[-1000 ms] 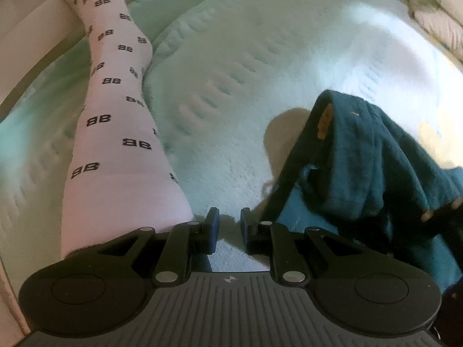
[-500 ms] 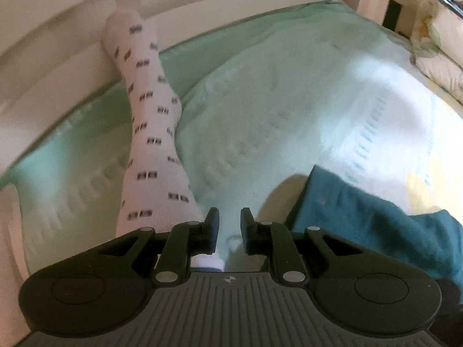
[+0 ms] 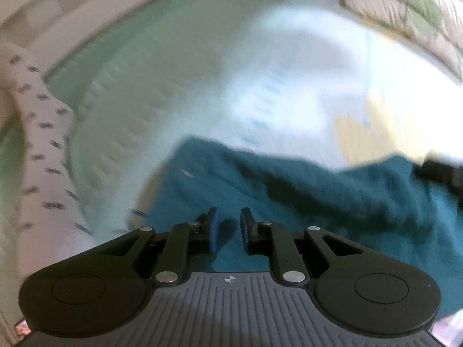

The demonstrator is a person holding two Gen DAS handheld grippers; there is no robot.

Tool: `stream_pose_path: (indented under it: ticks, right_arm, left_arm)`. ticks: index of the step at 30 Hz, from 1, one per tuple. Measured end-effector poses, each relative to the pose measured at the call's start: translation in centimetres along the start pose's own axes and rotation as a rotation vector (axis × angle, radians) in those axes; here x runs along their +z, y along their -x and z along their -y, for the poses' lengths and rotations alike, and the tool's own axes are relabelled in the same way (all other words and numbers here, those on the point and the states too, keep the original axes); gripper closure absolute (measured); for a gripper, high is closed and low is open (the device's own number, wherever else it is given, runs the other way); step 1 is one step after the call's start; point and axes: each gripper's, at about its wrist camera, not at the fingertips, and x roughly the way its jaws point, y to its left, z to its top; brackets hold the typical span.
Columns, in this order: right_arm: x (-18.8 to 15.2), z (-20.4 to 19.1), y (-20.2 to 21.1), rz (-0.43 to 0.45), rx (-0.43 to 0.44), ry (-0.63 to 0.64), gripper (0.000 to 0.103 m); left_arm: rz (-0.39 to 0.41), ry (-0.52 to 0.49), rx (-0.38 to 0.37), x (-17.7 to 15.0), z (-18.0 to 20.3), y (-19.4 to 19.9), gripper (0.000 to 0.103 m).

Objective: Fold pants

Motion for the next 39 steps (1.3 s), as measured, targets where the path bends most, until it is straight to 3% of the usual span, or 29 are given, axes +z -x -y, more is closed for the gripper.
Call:
stream_pose_path:
  ticks: [4, 9, 17, 18, 20, 23, 27, 29, 32, 34, 36, 39]
  right_arm:
    - [0.9, 4.0, -2.9, -0.058, -0.067, -0.039, 0.058]
    - [0.9, 4.9, -4.9, -0.101, -0.049, 0.017, 0.058]
    - [0.1, 4.1, -6.7, -0.163, -0.004, 0.078, 0.056]
    - [-0.2, 4.2, -6.3, -0.166, 0.005, 0.078, 0.061]
    - [-0.4, 3.9, -5.7, -0.171, 0.029, 0.099, 0.099]
    - [-0.3, 3.1, -5.0, -0.147, 0.027, 0.133, 0.098]
    - [1.3, 3.1, -5.7, -0.067, -0.100, 0.123, 0.098]
    - [2.4, 4.2, -6.0, -0.078, -0.048, 0.051, 0.098]
    - [2.5, 4.5, -5.5, -0.101, -0.008, 0.062, 0.079]
    - [2.0, 4.1, -5.1, -0.098, -0.043, 0.126, 0.051]
    - [1.4, 3.9, -5.1, -0.116, -0.048, 0.155, 0.048]
    - [0.8, 4.1, -5.5, -0.169, 0.012, 0.132, 0.049]
  left_arm:
    - [-0.108, -0.010, 0.076, -2.4, 0.1, -3.4, 0.086]
    - [-0.015, 0.016, 0.070, -5.0, -0.4, -2.7, 0.086]
    - [-0.012, -0.012, 0.111, -4.8, 1.0, -2.3, 0.087]
    - [-0.011, -0.007, 0.108, -4.6, 0.8, -2.3, 0.087]
    - [-0.008, 0.004, 0.101, -4.7, 0.7, -2.2, 0.087]
    - [-0.011, 0.013, 0.099, -4.5, 0.7, -2.2, 0.087]
    - [-0.010, 0.008, 0.102, -4.6, 0.7, -2.2, 0.087]
    - [-0.012, 0.004, 0.101, -4.6, 0.7, -2.2, 0.087]
    - [-0.010, 0.023, 0.090, -4.6, 0.5, -2.3, 0.087]
    - [-0.008, 0.026, 0.089, -4.6, 0.4, -2.3, 0.087]
    - [-0.004, 0.017, 0.093, -4.6, 0.5, -2.3, 0.087]
    - [-0.001, 0.004, 0.097, -4.7, 0.6, -2.3, 0.087]
